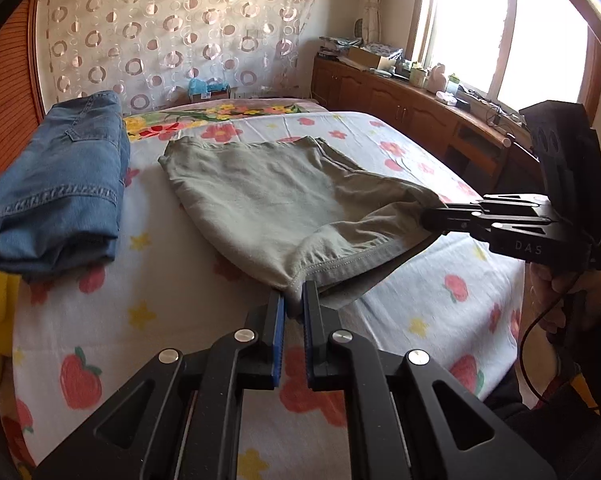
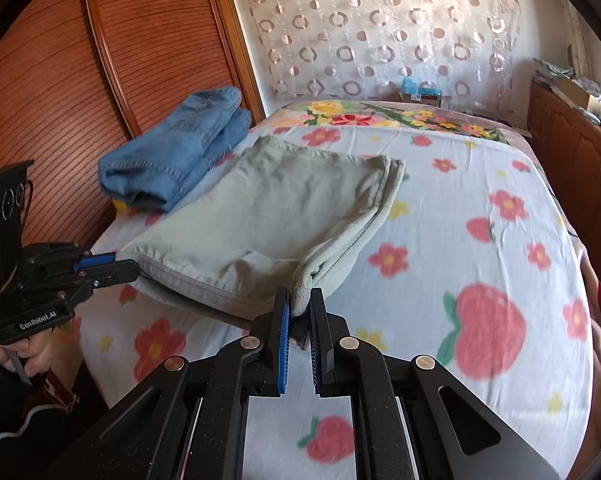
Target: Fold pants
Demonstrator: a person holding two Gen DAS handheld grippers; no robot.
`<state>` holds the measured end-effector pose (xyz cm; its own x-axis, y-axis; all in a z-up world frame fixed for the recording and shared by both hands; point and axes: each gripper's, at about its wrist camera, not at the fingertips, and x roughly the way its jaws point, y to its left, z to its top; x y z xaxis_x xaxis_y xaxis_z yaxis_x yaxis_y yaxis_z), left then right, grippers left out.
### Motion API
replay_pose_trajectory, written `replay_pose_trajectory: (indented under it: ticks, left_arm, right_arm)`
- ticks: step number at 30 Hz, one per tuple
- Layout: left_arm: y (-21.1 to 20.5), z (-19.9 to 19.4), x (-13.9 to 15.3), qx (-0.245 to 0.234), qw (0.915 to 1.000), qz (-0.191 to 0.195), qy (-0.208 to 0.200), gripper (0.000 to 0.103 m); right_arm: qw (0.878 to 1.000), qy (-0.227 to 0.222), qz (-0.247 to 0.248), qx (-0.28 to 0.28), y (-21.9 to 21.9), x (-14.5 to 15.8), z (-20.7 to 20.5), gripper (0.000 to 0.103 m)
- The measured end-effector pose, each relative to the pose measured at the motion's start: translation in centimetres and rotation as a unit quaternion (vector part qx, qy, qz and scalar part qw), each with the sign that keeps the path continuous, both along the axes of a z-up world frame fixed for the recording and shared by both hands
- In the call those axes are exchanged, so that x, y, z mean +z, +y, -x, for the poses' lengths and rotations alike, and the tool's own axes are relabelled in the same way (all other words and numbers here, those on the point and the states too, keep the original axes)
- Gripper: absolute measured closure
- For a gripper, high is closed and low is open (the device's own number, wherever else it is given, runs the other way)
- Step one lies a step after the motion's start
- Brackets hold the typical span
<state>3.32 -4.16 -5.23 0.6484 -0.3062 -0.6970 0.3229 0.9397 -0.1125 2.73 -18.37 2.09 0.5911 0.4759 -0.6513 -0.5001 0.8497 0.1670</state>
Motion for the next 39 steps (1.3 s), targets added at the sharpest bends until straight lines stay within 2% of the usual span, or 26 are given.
replay_pose_trajectory:
  ticks: [5, 9, 12, 14, 17, 23, 27, 29, 39]
  left_arm:
    - [0.4, 0.9, -0.3, 0.005, 0.9999, 0.014, 0.009, 0.094]
    - [0.5, 0.7, -1.0, 0.012, 0.9995, 0.016, 0.024, 0.089]
    - [0.5, 0.6, -1.1, 0.015, 0.9994, 0.019, 0.024, 0.076]
    - [0.7, 0.7, -1.3, 0.023, 0.9993, 0.023, 0.018, 0.054]
    - [0.9, 0.3, -1.5, 0.029, 0.9989, 0.033, 0.019, 0.043]
    - [1.0, 0.4, -2.1, 0.046, 0.9983, 0.035, 0.01, 0.044]
    - [1.0, 0.4, -3.2, 0.047, 0.998, 0.033, 0.027, 0.059]
    - [1.1, 0.3, -3.7, 0.043, 0.9977, 0.039, 0.035, 0.07]
    - [0.8, 0.5, -4.8, 0.047, 0.9966, 0.045, 0.051, 0.072]
  right_arm:
    - [1.0, 0.004, -0.005, 0.001, -0.3, 0.1, 0.5, 0.094]
    - [1.0, 0.015, -0.018, -0.004, -0.4, -1.9, -0.8, 0.094]
    - [1.0, 0.013, -0.012, -0.008, -0.4, -2.8, -0.8, 0.094]
    - [1.0, 0.015, -0.014, -0.009, -0.5, -3.0, -0.9, 0.094]
    - [1.0, 0.015, -0.012, -0.011, -0.6, -3.2, -1.0, 0.094]
    - [1.0, 0.02, -0.009, -0.015, -0.6, -4.6, -0.5, 0.094]
    - [1.0, 0.02, -0.006, -0.018, -0.6, -5.2, -0.4, 0.094]
    - [1.0, 0.02, -0.003, -0.02, -0.6, -5.4, -0.4, 0.094]
    - [1.0, 0.023, -0.005, -0.02, -1.1, -5.8, -0.3, 0.094]
